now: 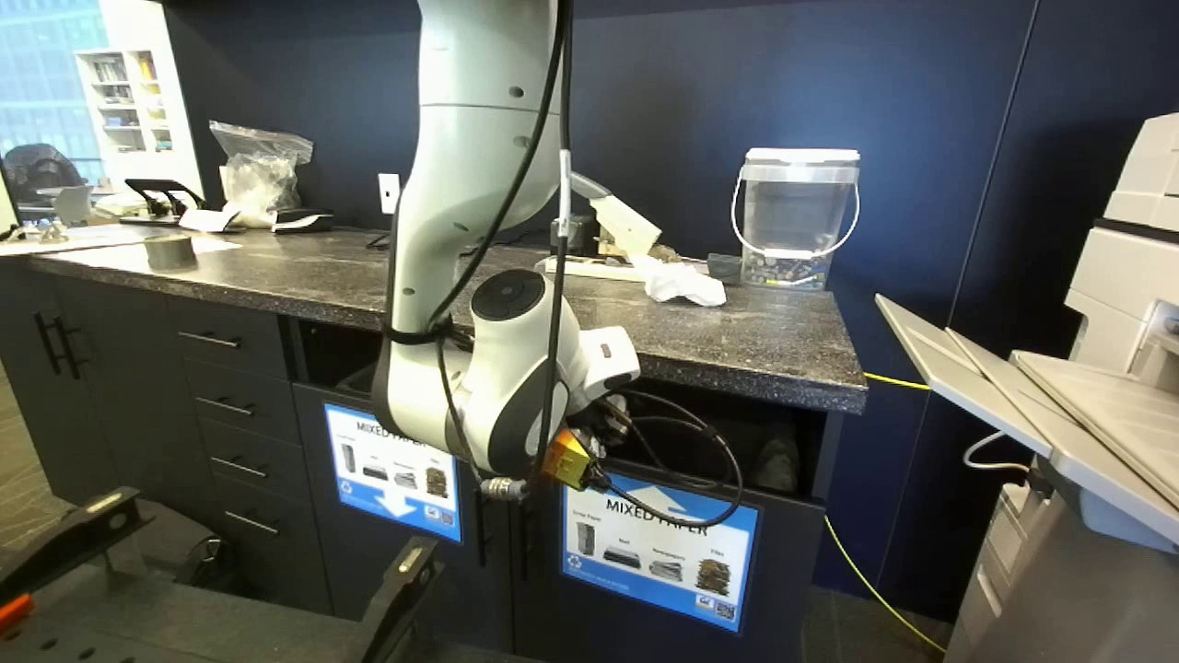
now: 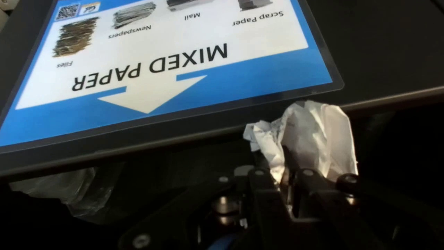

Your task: Place the papers on the countertop inside the bin on the right

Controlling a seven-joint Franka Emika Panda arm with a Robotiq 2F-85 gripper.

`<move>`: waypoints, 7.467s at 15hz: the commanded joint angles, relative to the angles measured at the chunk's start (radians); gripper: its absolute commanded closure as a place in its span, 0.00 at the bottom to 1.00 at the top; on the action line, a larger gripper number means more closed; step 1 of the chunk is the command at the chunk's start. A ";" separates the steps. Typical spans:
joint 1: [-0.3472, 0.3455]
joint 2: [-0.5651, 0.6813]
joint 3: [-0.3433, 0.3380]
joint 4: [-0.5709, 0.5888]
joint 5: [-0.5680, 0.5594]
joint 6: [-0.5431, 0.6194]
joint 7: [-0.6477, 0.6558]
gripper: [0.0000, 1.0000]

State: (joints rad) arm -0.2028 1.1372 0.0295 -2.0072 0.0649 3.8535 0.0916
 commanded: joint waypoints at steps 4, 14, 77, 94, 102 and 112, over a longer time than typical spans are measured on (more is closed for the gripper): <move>0.032 0.158 -0.014 0.217 0.066 0.082 0.046 0.87; 0.030 0.304 -0.006 0.430 0.089 0.061 0.070 0.87; 0.013 -0.422 -0.088 0.394 -0.134 -1.068 -0.279 0.00; -0.147 -0.092 0.088 0.851 -0.044 -1.162 -0.423 0.00; -0.150 0.021 0.122 1.006 -0.047 -1.230 -0.503 0.00; -0.137 0.099 0.125 1.131 -0.048 -1.327 -0.559 0.00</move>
State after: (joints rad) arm -0.3441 1.1856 0.1478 -0.9658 -0.0079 2.5672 -0.4245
